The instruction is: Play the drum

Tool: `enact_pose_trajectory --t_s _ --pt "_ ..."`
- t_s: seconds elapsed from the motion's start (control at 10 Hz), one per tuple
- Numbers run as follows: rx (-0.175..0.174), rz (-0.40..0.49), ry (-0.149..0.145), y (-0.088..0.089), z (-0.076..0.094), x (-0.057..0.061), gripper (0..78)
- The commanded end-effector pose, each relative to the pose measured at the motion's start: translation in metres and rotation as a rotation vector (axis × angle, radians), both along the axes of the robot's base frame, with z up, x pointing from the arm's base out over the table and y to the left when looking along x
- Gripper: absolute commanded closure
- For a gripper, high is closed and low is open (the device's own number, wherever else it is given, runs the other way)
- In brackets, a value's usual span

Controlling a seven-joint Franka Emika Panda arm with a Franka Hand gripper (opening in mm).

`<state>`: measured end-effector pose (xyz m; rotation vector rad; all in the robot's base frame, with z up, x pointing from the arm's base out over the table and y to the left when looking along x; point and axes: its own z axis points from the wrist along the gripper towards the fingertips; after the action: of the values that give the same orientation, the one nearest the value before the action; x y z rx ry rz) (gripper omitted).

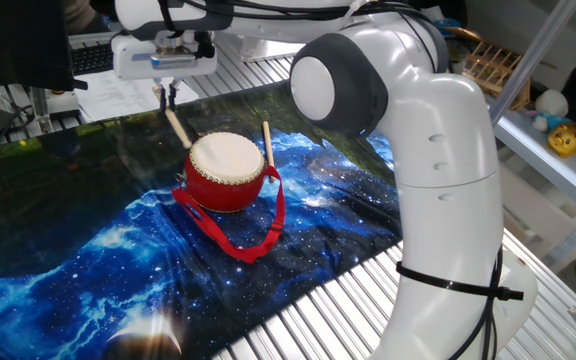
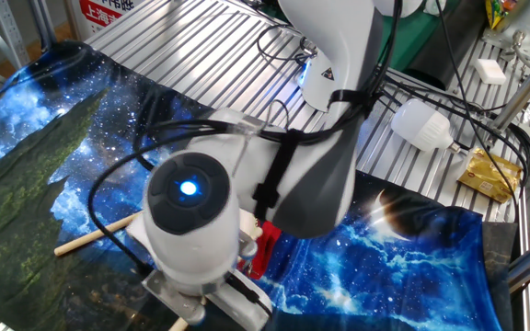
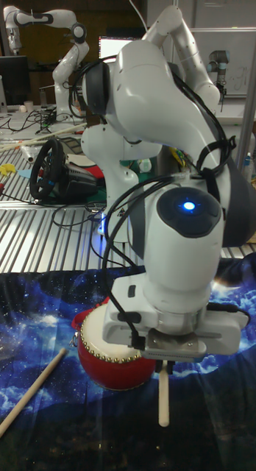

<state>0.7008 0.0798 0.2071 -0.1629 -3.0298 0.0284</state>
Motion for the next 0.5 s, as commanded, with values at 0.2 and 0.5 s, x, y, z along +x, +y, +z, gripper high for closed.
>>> enact_pose_trajectory --t_s 0.2,0.5 --pt "-0.002 0.083 -0.003 -0.037 0.009 0.009 76.3" --pt "-0.004 0.106 -0.003 -0.054 0.011 0.010 76.3"
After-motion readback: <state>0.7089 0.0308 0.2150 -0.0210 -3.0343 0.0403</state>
